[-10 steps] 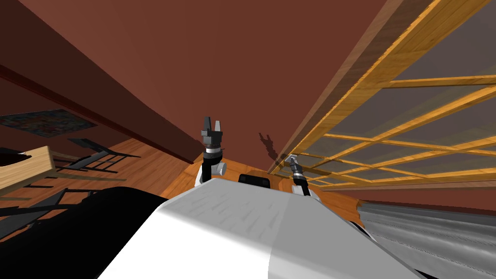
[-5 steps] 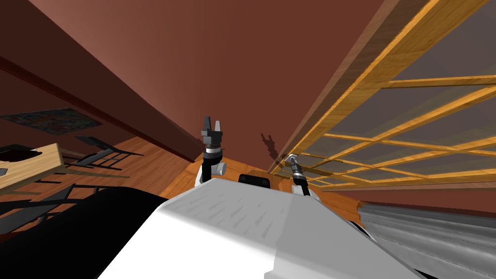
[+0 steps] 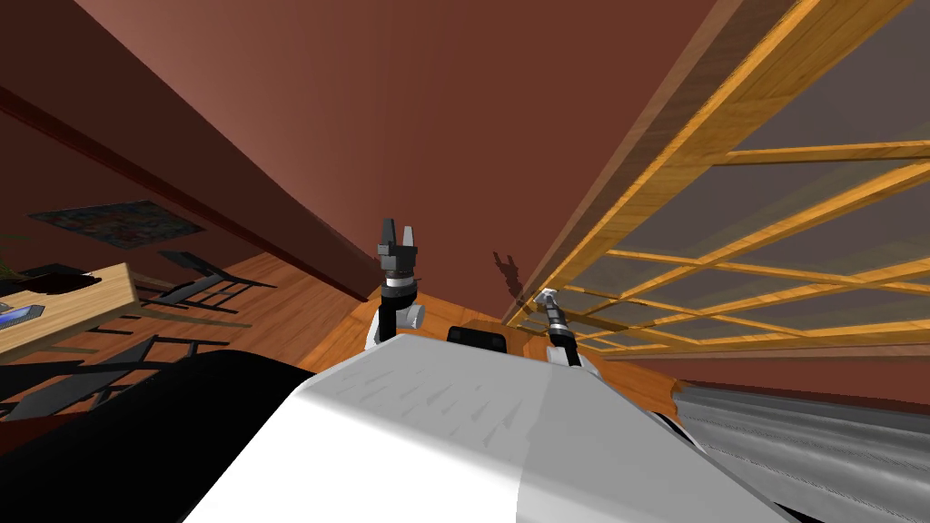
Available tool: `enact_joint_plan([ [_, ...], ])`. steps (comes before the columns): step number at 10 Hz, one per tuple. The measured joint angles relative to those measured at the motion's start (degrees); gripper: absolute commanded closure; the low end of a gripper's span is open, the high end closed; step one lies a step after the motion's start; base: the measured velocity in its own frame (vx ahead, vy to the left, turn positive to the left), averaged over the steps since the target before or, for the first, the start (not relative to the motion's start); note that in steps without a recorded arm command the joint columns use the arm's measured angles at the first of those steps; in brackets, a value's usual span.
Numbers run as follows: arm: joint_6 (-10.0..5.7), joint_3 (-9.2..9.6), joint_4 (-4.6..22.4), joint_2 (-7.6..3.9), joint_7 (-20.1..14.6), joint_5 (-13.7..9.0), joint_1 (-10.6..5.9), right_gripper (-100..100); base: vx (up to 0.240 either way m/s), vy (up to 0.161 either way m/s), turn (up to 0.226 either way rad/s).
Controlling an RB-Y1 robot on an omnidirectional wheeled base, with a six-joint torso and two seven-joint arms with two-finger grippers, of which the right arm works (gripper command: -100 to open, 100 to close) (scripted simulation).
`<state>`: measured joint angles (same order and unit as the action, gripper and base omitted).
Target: Pull the door open
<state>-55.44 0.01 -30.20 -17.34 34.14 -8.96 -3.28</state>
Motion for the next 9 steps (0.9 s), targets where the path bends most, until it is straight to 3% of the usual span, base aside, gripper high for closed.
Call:
enact_joint_plan([
  [3,0.46,0.28,-0.83,0.15,-4.34,-0.76,0.53,100,-0.04,-0.012,0.043],
  [4,0.66,0.43,-1.12,0.25,-5.84,-1.0,0.6,-100,-0.018,0.019,-0.015],
  [9,-1.56,0.36,-0.49,-1.09,-0.39,-0.02,2.09,-100,0.005,0.041,-0.044],
])
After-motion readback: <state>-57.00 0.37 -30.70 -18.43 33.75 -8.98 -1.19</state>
